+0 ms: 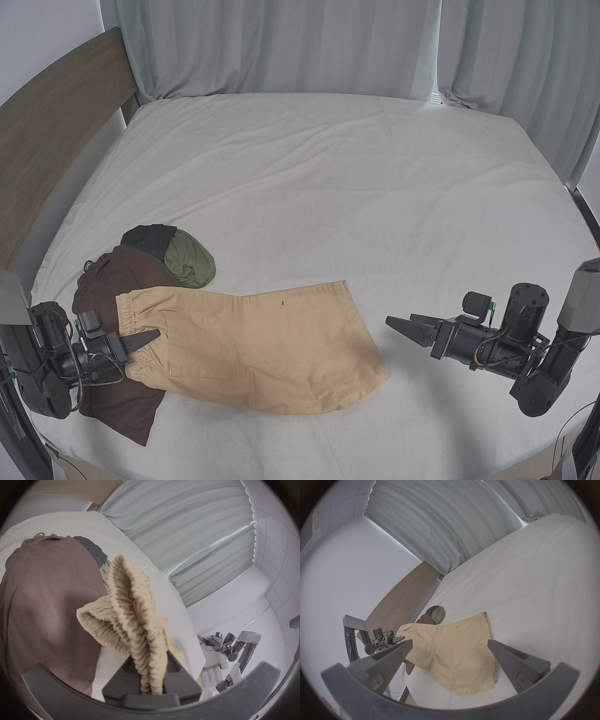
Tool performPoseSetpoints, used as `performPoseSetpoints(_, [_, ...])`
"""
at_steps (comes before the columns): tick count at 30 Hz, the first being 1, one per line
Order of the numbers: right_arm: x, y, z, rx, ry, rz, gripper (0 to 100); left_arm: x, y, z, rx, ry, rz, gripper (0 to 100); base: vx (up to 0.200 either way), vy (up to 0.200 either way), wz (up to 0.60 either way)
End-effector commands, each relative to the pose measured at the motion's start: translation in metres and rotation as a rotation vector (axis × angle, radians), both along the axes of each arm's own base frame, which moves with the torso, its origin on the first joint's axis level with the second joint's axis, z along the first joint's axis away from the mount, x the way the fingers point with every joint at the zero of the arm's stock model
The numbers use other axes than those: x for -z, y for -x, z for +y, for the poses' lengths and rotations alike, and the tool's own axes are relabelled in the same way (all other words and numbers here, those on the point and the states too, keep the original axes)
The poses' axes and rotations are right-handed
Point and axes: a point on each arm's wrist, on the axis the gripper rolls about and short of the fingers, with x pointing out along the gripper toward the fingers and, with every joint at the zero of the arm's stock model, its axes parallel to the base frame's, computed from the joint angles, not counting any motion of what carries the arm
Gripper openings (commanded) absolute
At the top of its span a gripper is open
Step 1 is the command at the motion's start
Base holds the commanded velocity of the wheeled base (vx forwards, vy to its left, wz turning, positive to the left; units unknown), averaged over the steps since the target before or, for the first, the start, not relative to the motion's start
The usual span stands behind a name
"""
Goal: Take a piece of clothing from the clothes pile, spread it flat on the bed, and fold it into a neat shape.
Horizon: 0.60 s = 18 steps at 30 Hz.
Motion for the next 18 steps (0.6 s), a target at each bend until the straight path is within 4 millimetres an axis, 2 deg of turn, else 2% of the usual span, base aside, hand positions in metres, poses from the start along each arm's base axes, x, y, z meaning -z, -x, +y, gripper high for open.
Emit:
performPoseSetpoints(1, [0.000, 0.000, 0.000, -0.001, -0.001, -0.001, 100, -0.007, -0.006, -0.016, 0.021, -0.014, -0.029, 0, 0.000, 0.000, 0.00])
performPoseSetpoints(11, [-0.002, 0.000, 0.000, 0.001, -0.002, -0.006, 100, -0.013, -0.021, -0.052, 0.043, -0.041, -0.078, 0, 0.000, 0.000, 0.00])
performPoseSetpoints(18, [-0.002, 0.000, -0.001, 0.002, -0.003, -0.007, 100, -0.017, -0.024, -0.072, 0.066, -0.028, -0.081, 0, 0.000, 0.000, 0.00])
